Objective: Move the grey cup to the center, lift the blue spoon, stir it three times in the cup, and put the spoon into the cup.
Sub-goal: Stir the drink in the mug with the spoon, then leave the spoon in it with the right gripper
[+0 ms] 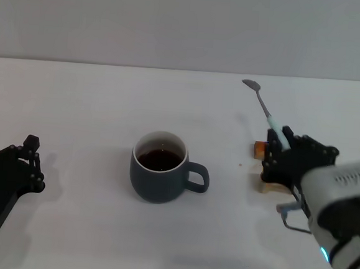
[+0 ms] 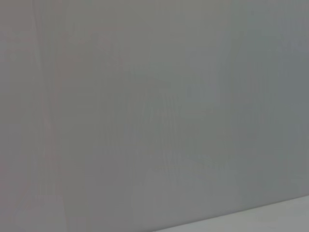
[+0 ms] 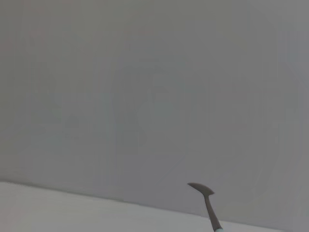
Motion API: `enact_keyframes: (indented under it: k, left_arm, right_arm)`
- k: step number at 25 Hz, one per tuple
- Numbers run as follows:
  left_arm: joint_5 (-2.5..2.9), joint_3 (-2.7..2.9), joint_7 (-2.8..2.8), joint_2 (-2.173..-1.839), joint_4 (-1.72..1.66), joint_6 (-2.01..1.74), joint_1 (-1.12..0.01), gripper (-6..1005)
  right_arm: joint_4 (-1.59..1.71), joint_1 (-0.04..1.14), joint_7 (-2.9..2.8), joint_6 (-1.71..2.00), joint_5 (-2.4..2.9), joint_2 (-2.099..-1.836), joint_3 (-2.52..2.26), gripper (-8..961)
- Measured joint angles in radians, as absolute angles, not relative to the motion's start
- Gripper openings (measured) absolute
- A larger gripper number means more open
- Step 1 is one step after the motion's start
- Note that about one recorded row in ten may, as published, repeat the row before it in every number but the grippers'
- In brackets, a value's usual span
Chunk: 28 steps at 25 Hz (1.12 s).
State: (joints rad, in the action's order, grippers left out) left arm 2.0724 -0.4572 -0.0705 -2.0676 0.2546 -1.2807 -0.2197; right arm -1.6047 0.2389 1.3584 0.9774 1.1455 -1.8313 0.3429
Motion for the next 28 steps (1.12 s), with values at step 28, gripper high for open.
enact_keyframes:
  k: [28]
  left_arm:
    - [2.072, -0.471, -0.071, -2.067, 0.242, -1.280, -0.220, -1]
  right_arm:
    - [-1.241, 0.177, 0.972, 0.887, 2.076, -2.074, 0.556, 161]
